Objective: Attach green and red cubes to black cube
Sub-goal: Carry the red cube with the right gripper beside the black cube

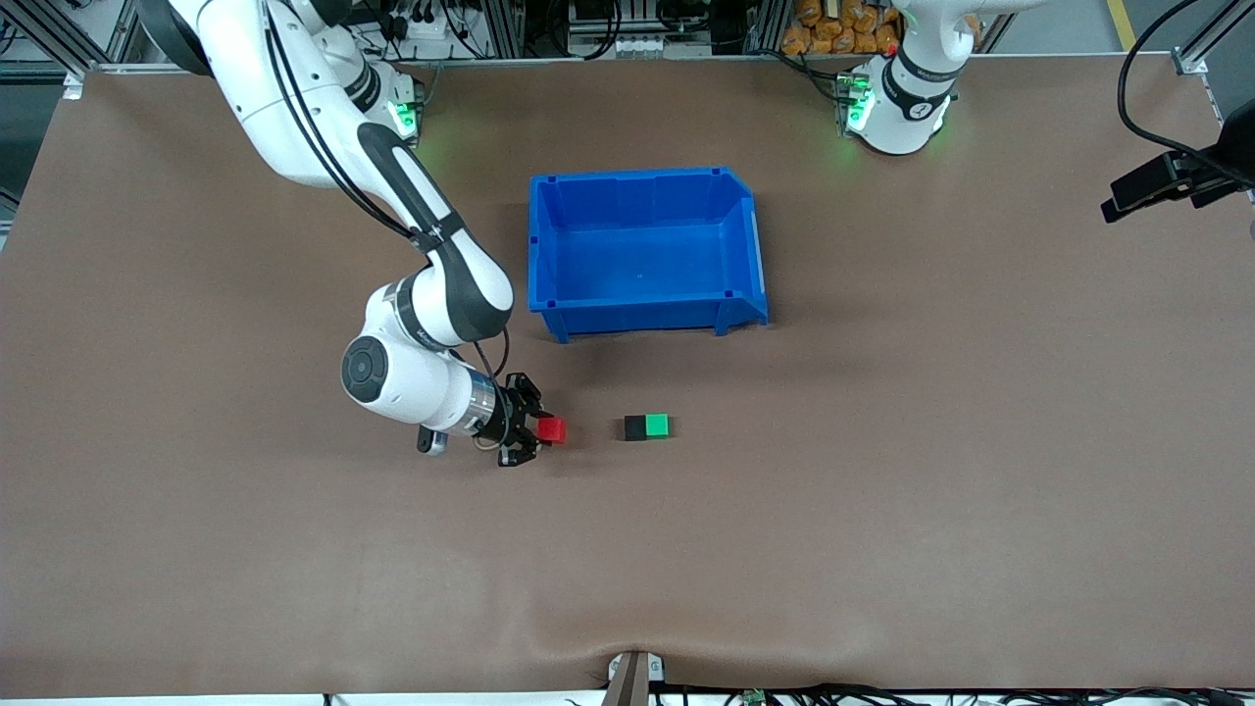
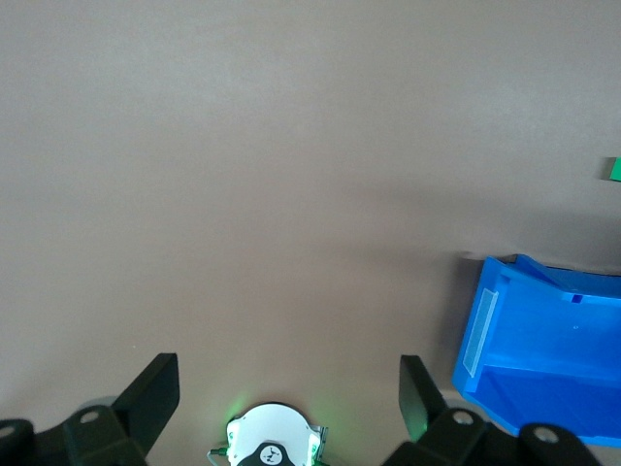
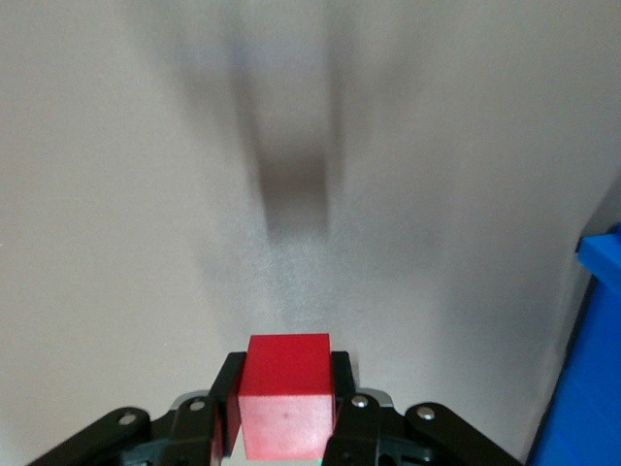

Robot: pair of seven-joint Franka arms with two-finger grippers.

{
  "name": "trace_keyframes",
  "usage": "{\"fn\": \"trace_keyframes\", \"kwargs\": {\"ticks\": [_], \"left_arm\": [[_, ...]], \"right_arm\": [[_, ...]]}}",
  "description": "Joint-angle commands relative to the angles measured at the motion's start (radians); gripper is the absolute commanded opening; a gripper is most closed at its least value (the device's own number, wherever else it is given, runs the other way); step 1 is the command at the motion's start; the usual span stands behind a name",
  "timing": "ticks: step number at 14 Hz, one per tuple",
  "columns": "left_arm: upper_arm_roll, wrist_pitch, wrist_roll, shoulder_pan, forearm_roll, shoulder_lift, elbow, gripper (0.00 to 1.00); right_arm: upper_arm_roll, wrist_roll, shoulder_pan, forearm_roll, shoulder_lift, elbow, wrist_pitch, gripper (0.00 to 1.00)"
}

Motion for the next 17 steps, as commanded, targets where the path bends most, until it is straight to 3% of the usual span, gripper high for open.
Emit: {"fn": "trace_keyframes", "kwargs": {"ticks": [1, 17], "left_arm": [[0.000, -0.006, -0.007, 0.005, -0.018, -0.032, -0.025, 1.00], [-0.005, -0.031, -0.009, 0.001, -0.018, -0.031, -0.028, 1.00]], "right_arm": [[-0.006, 0.038, 0.018, 0.020, 0.033, 0.057, 0.003, 0.00], [-0.006, 0.092, 0.075, 0.020, 0.094, 0.088, 0.115, 0.00]]}}
